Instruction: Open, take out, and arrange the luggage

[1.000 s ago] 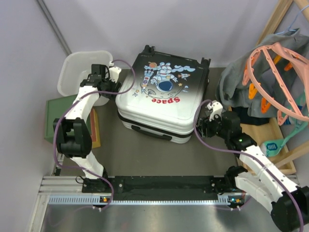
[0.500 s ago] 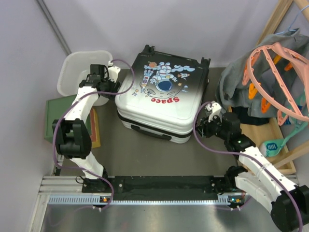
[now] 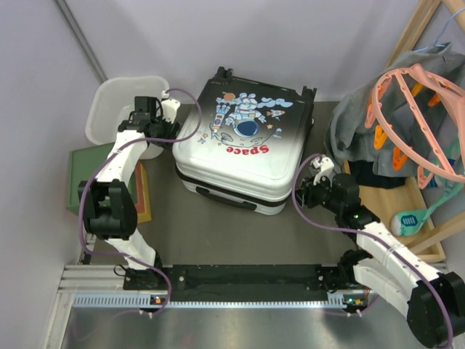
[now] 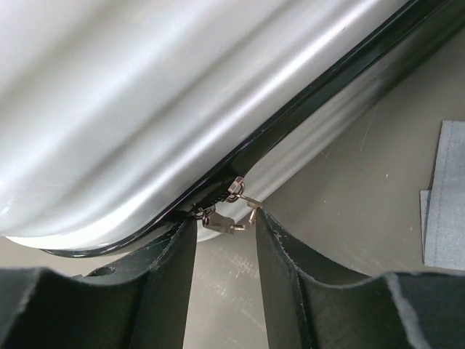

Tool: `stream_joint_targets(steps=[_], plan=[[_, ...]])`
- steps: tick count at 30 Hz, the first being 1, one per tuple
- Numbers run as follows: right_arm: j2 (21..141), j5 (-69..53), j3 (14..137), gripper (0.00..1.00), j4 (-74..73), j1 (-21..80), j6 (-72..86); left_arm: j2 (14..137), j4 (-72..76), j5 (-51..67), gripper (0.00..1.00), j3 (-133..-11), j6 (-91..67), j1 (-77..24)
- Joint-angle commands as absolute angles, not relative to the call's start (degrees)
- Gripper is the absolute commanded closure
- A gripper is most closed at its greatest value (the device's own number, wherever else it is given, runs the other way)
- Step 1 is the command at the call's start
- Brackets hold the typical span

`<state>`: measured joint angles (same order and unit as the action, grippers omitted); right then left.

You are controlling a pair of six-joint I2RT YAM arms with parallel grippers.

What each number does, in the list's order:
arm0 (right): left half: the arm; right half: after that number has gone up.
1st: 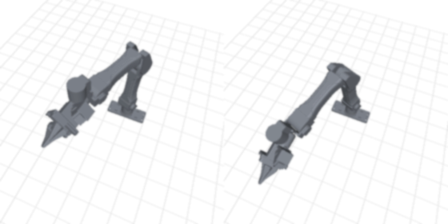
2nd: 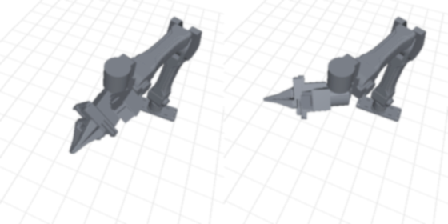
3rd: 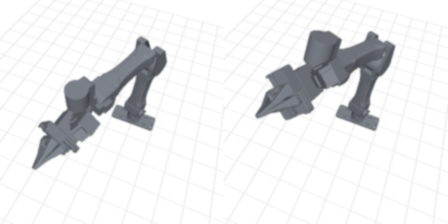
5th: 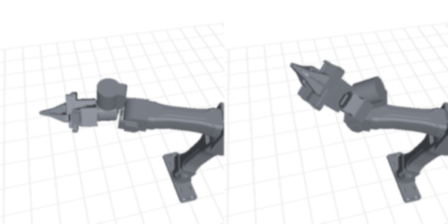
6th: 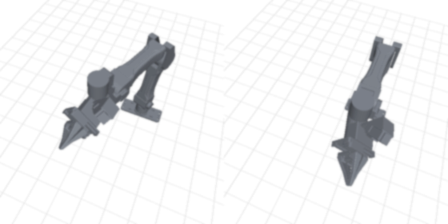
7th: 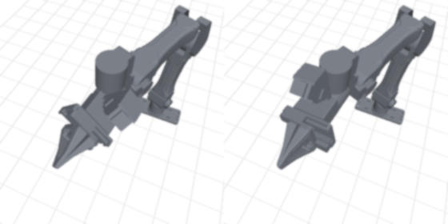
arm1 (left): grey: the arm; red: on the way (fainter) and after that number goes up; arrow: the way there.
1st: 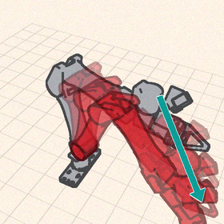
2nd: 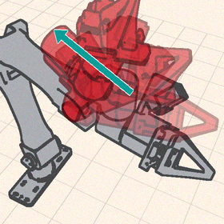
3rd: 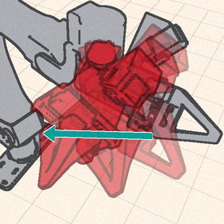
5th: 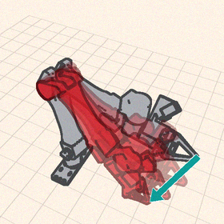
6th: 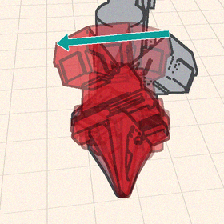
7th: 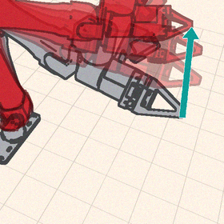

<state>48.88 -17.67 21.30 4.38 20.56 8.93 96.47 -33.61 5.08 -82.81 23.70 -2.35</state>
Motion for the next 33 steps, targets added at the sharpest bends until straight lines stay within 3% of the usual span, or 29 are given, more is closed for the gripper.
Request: stream_joint_targets(steps=[1,8,18,25,33], plan=[[49.7,-17.0,21.5,0.60,12.9,21.2,10.1,94.0,-35.0,8.6,0.29,-83.6,23.8,-3.6],[43.1,-17.5,19.3,0.56,9.8,21.1,13.4,93.3,-35.0,8.8,0.29,-83.8,24.3,-3.6],[47.2,-16.6,18.9,0.53,10.1,19.6,11.5,92.8,-35.4,8.8,0.29,-83.6,24.8,-3.6],[47.7,-25.7,17.6,0.59,15.8,18.9,9.8,92.7,-35.4,8.8,0.29,-84.0,25.0,-3.6],[48.2,-29.5,13.0,0.58,27.9,18.8,12.0,92.4,-35.4,9.7,0.29,-84.1,24.3,-3.6]])
